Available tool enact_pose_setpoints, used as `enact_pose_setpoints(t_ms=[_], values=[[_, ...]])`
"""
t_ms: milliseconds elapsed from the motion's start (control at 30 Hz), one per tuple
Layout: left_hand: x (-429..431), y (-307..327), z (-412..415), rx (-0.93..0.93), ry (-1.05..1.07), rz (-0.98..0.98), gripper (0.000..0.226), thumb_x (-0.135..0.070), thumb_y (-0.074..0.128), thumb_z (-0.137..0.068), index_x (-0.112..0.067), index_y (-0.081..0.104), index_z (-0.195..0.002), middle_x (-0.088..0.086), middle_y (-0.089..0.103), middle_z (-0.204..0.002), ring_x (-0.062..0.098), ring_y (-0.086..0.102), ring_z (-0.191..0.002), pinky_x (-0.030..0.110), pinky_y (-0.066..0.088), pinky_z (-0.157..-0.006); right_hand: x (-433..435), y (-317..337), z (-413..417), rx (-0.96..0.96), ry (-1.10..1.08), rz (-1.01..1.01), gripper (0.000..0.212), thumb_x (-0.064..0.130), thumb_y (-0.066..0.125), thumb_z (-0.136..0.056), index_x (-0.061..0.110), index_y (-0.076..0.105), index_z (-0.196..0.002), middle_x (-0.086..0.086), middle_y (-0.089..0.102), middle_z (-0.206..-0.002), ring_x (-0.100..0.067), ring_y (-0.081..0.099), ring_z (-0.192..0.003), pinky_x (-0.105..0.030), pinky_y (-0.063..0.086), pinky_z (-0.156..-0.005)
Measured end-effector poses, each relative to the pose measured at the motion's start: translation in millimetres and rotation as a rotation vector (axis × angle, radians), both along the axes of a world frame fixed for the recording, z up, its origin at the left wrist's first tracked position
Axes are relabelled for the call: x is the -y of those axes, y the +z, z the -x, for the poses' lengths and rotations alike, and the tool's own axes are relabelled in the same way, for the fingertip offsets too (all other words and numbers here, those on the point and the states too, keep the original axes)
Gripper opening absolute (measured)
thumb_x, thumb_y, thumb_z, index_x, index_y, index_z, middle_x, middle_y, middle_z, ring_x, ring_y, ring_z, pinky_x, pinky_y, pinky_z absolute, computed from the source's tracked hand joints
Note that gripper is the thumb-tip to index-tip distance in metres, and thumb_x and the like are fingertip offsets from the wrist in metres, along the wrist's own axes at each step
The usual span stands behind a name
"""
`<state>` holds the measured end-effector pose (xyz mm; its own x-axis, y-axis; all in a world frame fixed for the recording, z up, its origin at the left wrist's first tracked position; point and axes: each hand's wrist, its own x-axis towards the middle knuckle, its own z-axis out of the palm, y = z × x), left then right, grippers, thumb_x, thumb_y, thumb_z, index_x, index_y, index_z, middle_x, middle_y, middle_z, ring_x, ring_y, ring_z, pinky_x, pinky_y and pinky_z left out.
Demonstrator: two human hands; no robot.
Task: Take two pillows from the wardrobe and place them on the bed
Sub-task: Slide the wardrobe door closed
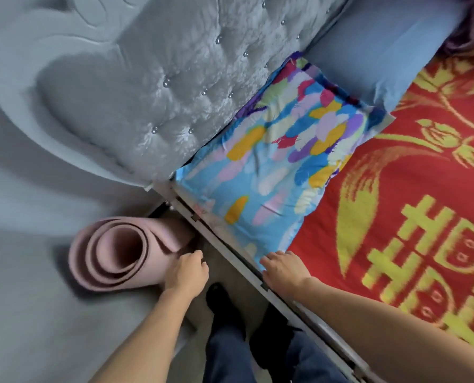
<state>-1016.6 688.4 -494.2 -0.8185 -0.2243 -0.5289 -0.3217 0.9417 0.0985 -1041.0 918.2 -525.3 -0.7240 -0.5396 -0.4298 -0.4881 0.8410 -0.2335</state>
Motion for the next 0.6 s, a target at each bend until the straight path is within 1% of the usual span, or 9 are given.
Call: enact_pose_setpoints(t_ms=[33,133,267,367,500,600], values=[[-1,12,-19,-0.027,0.009,-0.010,0.024,-0.027,0.045,-0.093,-0.016,0.059,-0.109,0.009,0.066,-0.112,0.032,0.060,-0.103,0.037,0.047,-0.082,4,11,-6,-0.002,0.018,0.017,0.024,0.026,0.044,-0.091,0.011,0.061,-0.101,-0.010,0.065,-0.104,-0.033,0.061,-0.100,-0.040,0.046,-0.083],[0,37,-78,-0.088,0.046,-0.025,0.023,-0.028,0.045,-0.093,-0.017,0.058,-0.109,0.005,0.066,-0.110,0.029,0.061,-0.102,0.035,0.047,-0.077,19,42,-25,0.007,0.098,0.060,0.026,0.027,0.041,-0.093,0.011,0.060,-0.101,-0.010,0.065,-0.105,-0.034,0.062,-0.099,-0.040,0.048,-0.078],[3,51,-155,-0.090,0.128,-0.025,0.026,-0.029,0.045,-0.093,-0.018,0.057,-0.113,0.005,0.066,-0.112,0.028,0.061,-0.102,0.035,0.047,-0.079,34,64,-51,-0.014,0.215,0.050,0.026,0.027,0.040,-0.094,0.010,0.059,-0.100,-0.008,0.065,-0.104,-0.033,0.062,-0.096,-0.037,0.047,-0.073],[3,61,-220,-0.091,0.218,-0.014,0.025,-0.029,0.045,-0.093,-0.018,0.057,-0.111,0.006,0.066,-0.111,0.029,0.061,-0.102,0.035,0.047,-0.080,42,77,-86,-0.048,0.291,0.029,0.027,0.027,0.040,-0.095,0.011,0.059,-0.103,-0.008,0.065,-0.107,-0.032,0.062,-0.098,-0.036,0.047,-0.076],[-5,80,-322,-0.146,0.325,-0.015,0.024,-0.029,0.048,-0.091,-0.017,0.060,-0.108,0.011,0.068,-0.109,0.032,0.062,-0.102,0.036,0.048,-0.078,51,91,-157,-0.071,0.408,0.017,0.024,0.029,0.042,-0.093,0.014,0.060,-0.101,-0.008,0.065,-0.111,-0.032,0.062,-0.101,-0.036,0.047,-0.078],[-13,104,-423,-0.194,0.444,0.001,0.024,-0.031,0.049,-0.089,-0.019,0.060,-0.106,0.009,0.068,-0.108,0.030,0.063,-0.100,0.037,0.051,-0.078,67,108,-229,-0.081,0.542,0.036,0.025,0.031,0.044,-0.092,0.016,0.061,-0.103,-0.009,0.066,-0.111,-0.033,0.062,-0.103,-0.037,0.048,-0.079]])
